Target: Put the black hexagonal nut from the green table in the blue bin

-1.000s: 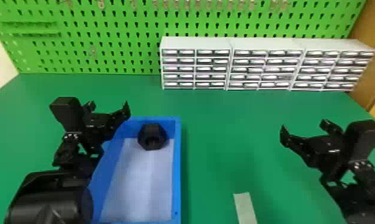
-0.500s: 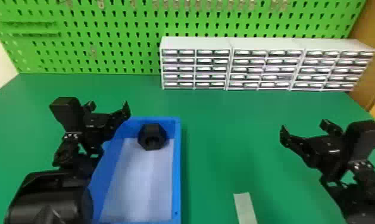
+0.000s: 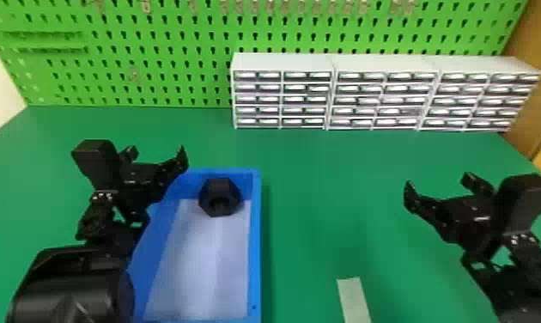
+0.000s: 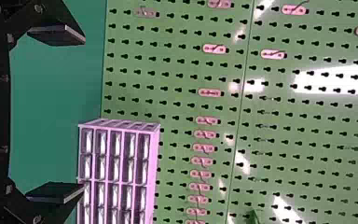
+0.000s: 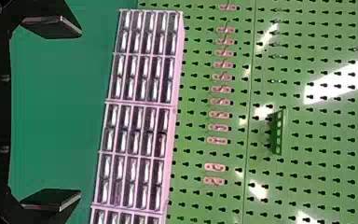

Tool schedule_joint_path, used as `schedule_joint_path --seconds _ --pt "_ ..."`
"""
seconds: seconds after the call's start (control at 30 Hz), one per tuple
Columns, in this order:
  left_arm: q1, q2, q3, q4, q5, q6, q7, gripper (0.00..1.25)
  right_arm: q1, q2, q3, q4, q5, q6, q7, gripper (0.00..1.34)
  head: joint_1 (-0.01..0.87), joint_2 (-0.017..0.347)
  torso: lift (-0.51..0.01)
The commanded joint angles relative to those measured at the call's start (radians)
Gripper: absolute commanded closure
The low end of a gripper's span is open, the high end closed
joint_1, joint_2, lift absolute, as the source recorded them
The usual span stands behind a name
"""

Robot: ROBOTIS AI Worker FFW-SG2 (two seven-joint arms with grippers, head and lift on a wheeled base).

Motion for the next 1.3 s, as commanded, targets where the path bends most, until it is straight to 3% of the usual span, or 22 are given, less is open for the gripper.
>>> schedule_joint_path --seconds 0.0,1.27 --pt "0.000 -0.003 0.000 0.000 0.000 0.000 0.000 0.17 -0.001 0.000 0.000 0.000 0.000 0.000 0.000 0.10 0.686 0.051 -0.097" --pt "0.000 -0.003 0.002 0.000 0.000 0.000 0.000 0.17 -0.003 -0.005 0.005 0.002 0.000 0.000 0.000 0.10 0.686 0.051 -0.097"
